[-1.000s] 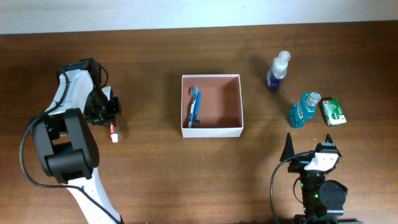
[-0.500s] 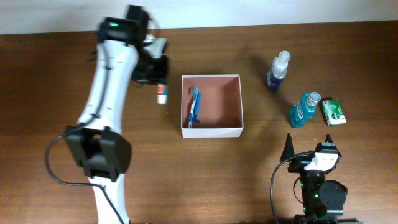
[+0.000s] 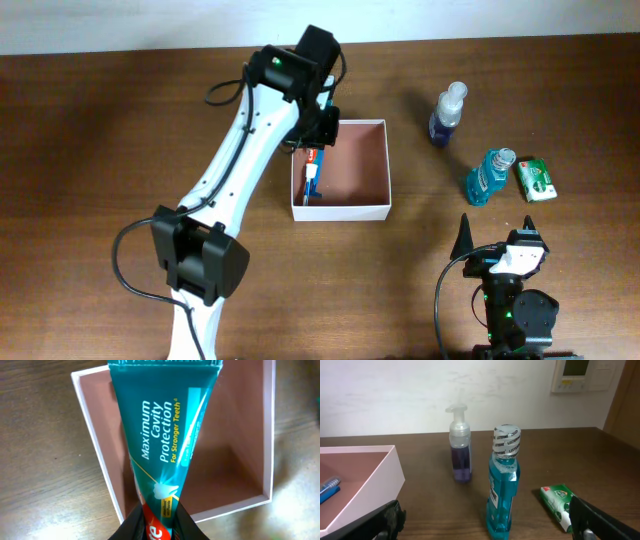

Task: Pack container
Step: 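Carry the toothpaste into the pink box and open the left gripper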

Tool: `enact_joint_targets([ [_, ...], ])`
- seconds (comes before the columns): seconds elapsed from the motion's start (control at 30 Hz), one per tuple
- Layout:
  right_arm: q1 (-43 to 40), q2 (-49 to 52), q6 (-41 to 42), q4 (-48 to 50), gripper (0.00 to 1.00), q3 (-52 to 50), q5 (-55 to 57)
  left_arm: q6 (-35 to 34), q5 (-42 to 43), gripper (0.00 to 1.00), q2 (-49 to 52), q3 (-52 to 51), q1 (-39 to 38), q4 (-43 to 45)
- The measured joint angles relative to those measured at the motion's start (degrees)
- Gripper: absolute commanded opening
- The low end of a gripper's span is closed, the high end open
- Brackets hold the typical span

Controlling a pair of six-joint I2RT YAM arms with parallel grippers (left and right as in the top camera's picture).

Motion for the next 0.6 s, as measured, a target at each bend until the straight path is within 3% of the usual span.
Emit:
enact_joint_targets([
  [0.23, 0.0, 0.0, 0.0, 0.0, 0.98, 0.0, 0.0, -8.1, -5.9, 0.17, 0.0, -0.8, -1.3, 0.8],
  [0.6, 0.0, 0.0, 0.0, 0.0, 0.98, 0.0, 0.0, -10.1, -7.3, 0.17, 0.0, -11.6, -1.3, 10.2],
])
